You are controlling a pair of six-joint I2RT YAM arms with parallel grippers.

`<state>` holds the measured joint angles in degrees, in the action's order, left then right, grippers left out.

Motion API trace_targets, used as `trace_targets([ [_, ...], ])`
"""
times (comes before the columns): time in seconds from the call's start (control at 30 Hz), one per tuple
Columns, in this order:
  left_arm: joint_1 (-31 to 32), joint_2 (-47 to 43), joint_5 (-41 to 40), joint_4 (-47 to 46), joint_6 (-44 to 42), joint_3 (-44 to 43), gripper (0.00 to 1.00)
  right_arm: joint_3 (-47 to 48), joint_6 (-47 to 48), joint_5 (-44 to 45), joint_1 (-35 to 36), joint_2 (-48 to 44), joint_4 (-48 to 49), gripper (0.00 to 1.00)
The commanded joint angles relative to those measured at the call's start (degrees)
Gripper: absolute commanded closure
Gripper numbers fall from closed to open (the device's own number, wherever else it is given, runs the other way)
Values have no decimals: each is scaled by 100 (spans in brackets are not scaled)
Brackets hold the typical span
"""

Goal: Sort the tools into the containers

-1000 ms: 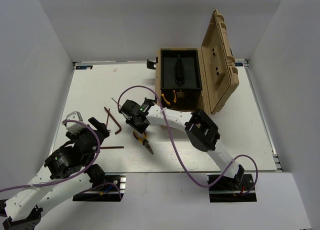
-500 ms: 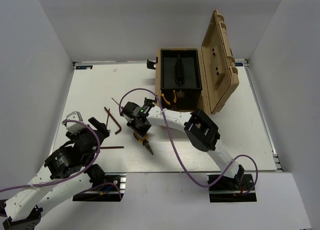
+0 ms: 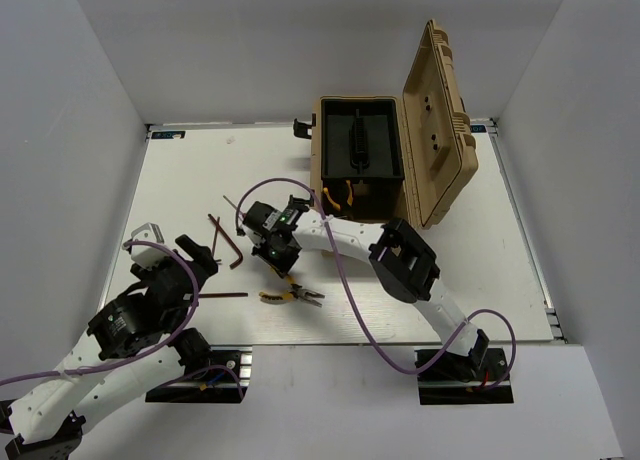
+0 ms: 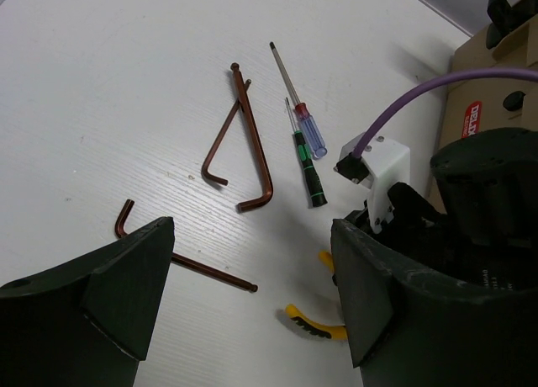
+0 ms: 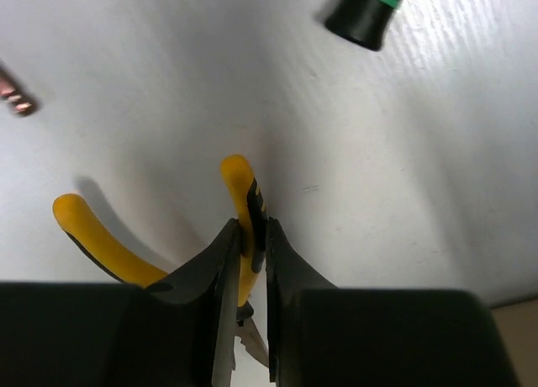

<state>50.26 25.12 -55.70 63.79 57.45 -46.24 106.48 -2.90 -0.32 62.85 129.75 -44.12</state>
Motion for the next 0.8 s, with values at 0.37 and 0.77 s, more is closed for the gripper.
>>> trace_targets([
  [0.37, -7, -43, -72, -51, -32, 71, 15, 1568, 553, -1172, -176, -1557, -414, 100],
  [0.77, -7, -378, -64, -104, 21, 185, 20, 1657, 931, 584, -703, -2507, 52, 100],
])
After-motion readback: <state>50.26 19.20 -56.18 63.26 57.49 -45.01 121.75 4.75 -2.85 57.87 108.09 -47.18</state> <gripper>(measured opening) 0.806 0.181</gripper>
